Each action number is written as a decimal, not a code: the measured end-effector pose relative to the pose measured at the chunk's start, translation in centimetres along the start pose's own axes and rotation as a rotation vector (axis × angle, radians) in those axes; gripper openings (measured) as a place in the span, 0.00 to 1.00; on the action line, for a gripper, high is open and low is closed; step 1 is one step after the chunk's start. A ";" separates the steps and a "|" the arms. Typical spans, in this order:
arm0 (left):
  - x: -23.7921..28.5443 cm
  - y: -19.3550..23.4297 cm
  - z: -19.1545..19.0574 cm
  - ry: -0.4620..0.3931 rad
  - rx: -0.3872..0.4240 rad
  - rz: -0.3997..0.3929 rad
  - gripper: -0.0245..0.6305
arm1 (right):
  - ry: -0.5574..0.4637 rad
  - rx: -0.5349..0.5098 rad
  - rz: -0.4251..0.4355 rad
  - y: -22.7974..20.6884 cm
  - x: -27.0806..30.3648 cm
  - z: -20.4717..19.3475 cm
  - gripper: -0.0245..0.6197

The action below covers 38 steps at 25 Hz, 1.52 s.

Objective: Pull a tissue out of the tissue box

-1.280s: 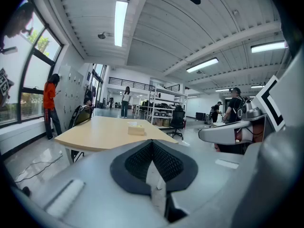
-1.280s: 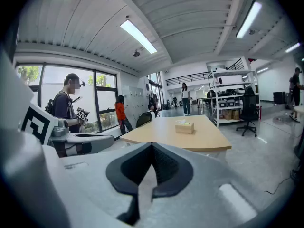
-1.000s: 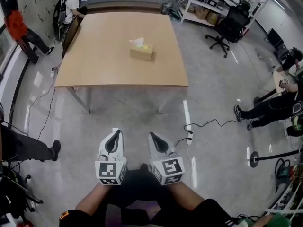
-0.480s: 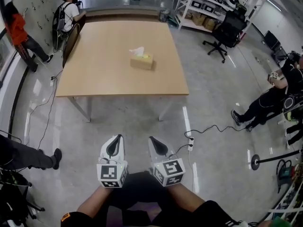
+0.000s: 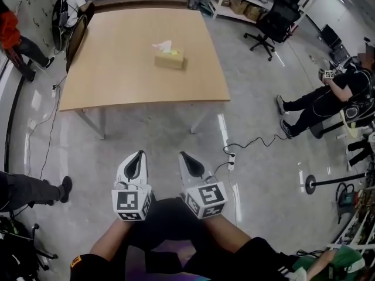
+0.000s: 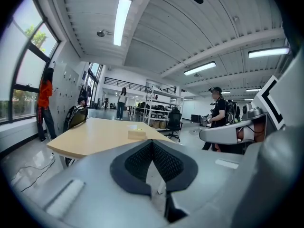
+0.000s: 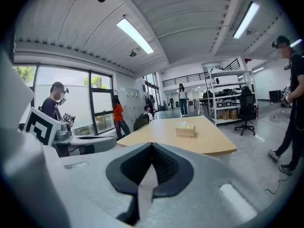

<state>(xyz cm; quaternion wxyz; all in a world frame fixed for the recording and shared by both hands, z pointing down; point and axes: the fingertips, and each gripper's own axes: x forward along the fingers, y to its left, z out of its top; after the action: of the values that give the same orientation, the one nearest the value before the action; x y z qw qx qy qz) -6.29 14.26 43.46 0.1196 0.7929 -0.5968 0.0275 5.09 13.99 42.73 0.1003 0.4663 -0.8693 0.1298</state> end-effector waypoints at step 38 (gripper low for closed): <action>16.7 7.1 2.6 0.042 -0.015 0.082 0.07 | 0.055 -0.007 0.069 -8.4 17.1 4.1 0.02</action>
<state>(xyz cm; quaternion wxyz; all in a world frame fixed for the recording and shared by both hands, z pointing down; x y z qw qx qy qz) -8.55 -3.83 45.16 0.1367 0.7663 -0.6262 0.0444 2.59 -5.16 44.97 0.1212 0.4318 -0.8823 0.1428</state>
